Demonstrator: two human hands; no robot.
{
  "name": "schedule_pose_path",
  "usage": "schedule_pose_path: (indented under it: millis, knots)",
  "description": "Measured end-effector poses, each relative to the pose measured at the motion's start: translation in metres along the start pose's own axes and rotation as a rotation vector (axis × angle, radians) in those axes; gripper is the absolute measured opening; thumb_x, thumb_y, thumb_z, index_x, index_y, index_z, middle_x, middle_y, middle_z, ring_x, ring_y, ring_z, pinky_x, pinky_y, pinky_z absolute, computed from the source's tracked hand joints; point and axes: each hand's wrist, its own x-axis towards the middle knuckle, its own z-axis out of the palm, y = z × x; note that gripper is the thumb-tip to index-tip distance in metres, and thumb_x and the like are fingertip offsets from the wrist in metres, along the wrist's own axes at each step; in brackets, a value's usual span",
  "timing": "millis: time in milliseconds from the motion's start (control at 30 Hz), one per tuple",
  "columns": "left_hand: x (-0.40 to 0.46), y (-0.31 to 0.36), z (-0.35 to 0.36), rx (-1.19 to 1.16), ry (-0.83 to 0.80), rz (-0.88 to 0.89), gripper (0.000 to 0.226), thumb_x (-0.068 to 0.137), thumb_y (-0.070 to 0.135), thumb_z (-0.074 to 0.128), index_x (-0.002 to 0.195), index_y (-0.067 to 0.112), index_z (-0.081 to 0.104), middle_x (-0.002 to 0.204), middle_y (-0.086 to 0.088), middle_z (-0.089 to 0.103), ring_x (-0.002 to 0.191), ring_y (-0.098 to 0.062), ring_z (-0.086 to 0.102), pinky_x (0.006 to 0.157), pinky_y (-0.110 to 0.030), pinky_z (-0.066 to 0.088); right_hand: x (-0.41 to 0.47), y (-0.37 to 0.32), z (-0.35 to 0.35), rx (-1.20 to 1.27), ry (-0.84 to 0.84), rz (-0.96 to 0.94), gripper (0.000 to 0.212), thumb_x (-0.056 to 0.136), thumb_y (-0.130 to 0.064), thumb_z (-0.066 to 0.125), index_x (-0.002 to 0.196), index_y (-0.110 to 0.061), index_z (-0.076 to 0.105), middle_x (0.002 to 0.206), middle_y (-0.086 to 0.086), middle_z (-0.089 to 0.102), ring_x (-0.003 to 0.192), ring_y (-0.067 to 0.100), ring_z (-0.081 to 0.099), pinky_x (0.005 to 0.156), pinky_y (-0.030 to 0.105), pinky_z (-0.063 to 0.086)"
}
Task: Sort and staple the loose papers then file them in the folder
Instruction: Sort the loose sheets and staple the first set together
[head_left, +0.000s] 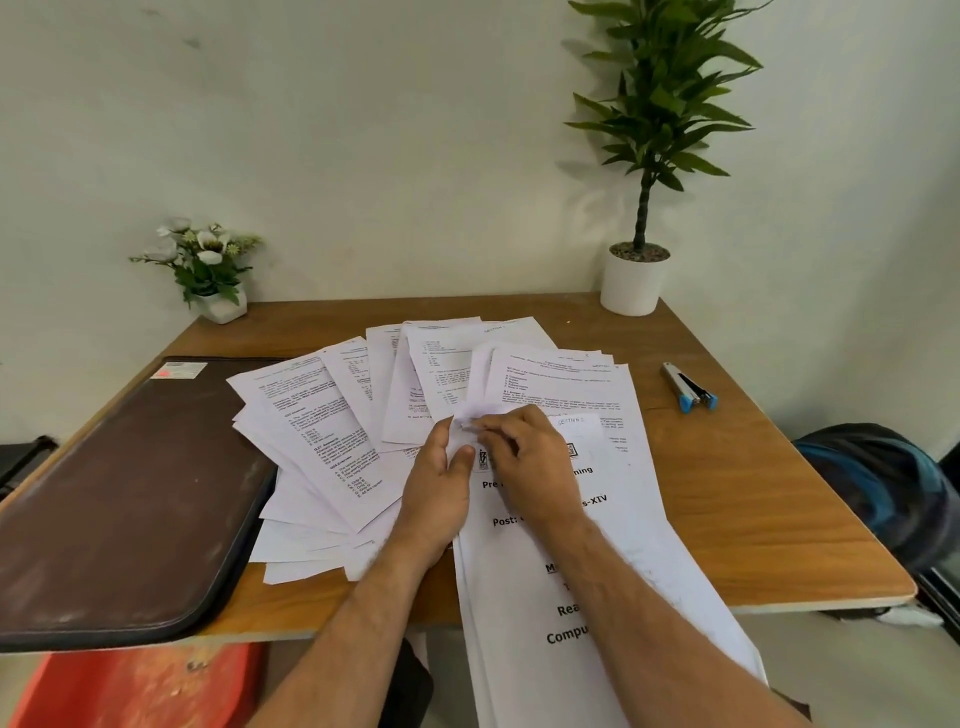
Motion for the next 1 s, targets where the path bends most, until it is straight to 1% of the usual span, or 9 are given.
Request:
schedule_pose_path:
  millis: [200, 433, 500, 567, 700, 800, 867, 933, 1000]
  knots:
    - [0.000, -0.001, 0.004, 0.019, -0.007, 0.003, 0.043, 0.106, 0.015, 0.048, 0.145, 0.033, 0.048, 0.136, 0.009, 0.062, 0.126, -0.012, 0.058, 0.110, -0.044, 0.047, 0.000, 0.001, -0.002, 0.017, 0.006, 0.016, 0.018, 0.095, -0.016, 0.064, 0.109, -0.021, 0.075, 0.103, -0.010, 0.060, 0.098, 0.002, 0.059, 0.089, 0.015, 0.047]
    - [-0.001, 0.001, 0.003, -0.008, 0.041, 0.012, 0.032, 0.104, 0.022, 0.050, 0.133, 0.033, 0.057, 0.120, 0.009, 0.070, 0.112, -0.011, 0.066, 0.102, -0.045, 0.053, 0.007, -0.003, -0.002, 0.043, 0.034, 0.038, 0.017, 0.094, -0.013, 0.063, 0.107, -0.020, 0.073, 0.101, -0.013, 0.057, 0.090, -0.006, 0.053, 0.082, 0.002, 0.036]
    - [-0.001, 0.000, 0.002, 0.005, 0.036, 0.010, 0.035, 0.102, 0.029, 0.050, 0.137, 0.033, 0.055, 0.126, 0.010, 0.068, 0.118, -0.012, 0.064, 0.105, -0.046, 0.051, 0.013, -0.006, -0.002, 0.058, 0.036, 0.045, 0.018, 0.094, -0.013, 0.064, 0.108, -0.021, 0.073, 0.102, -0.011, 0.058, 0.090, -0.003, 0.055, 0.084, 0.005, 0.040]
    - [-0.003, -0.003, 0.002, 0.015, 0.027, -0.008, 0.039, 0.103, 0.030, 0.049, 0.142, 0.033, 0.051, 0.132, 0.011, 0.065, 0.123, -0.010, 0.061, 0.108, -0.045, 0.049, 0.015, -0.007, 0.000, 0.044, 0.004, 0.047, 0.021, 0.094, -0.014, 0.064, 0.111, -0.021, 0.073, 0.106, -0.007, 0.059, 0.095, 0.005, 0.058, 0.089, 0.016, 0.046]
    - [-0.006, -0.005, 0.001, 0.020, 0.040, -0.010, 0.037, 0.105, 0.026, 0.049, 0.141, 0.031, 0.053, 0.130, 0.011, 0.065, 0.121, -0.008, 0.061, 0.106, -0.040, 0.051, 0.009, -0.006, 0.003, 0.000, -0.048, 0.052, 0.028, 0.097, -0.016, 0.061, 0.123, -0.020, 0.068, 0.115, -0.003, 0.057, 0.104, 0.014, 0.059, 0.098, 0.030, 0.049]
    - [-0.008, -0.002, 0.004, 0.041, 0.050, 0.022, 0.032, 0.105, 0.022, 0.051, 0.135, 0.032, 0.056, 0.125, 0.016, 0.066, 0.116, -0.002, 0.062, 0.095, -0.018, 0.051, 0.010, -0.004, -0.001, -0.035, -0.060, 0.042, 0.034, 0.098, -0.018, 0.059, 0.132, -0.023, 0.063, 0.127, -0.004, 0.049, 0.103, 0.015, 0.059, 0.096, 0.028, 0.050]
    - [-0.008, 0.000, 0.004, 0.071, 0.046, 0.036, 0.030, 0.105, 0.019, 0.052, 0.132, 0.031, 0.056, 0.122, 0.016, 0.066, 0.113, -0.001, 0.062, 0.086, -0.007, 0.047, 0.013, -0.003, -0.003, -0.052, -0.087, 0.037, 0.032, 0.098, -0.017, 0.058, 0.129, -0.022, 0.065, 0.131, -0.005, 0.049, 0.102, 0.013, 0.060, 0.094, 0.027, 0.050]
    - [-0.007, -0.002, 0.003, 0.114, 0.045, 0.051, 0.029, 0.105, 0.018, 0.052, 0.132, 0.028, 0.056, 0.123, 0.013, 0.066, 0.114, -0.003, 0.061, 0.089, -0.007, 0.046, 0.013, -0.002, -0.005, -0.066, -0.124, 0.029, 0.028, 0.097, -0.015, 0.058, 0.123, -0.022, 0.067, 0.127, -0.006, 0.055, 0.104, 0.010, 0.059, 0.094, 0.026, 0.050]
    - [-0.007, -0.005, 0.003, 0.140, 0.041, 0.058, 0.029, 0.105, 0.018, 0.052, 0.133, 0.025, 0.057, 0.125, 0.010, 0.066, 0.116, -0.008, 0.061, 0.098, -0.020, 0.049, 0.012, 0.000, -0.007, -0.083, -0.133, 0.029, 0.023, 0.096, -0.014, 0.057, 0.116, -0.021, 0.068, 0.118, -0.007, 0.060, 0.104, 0.010, 0.059, 0.090, 0.024, 0.048]
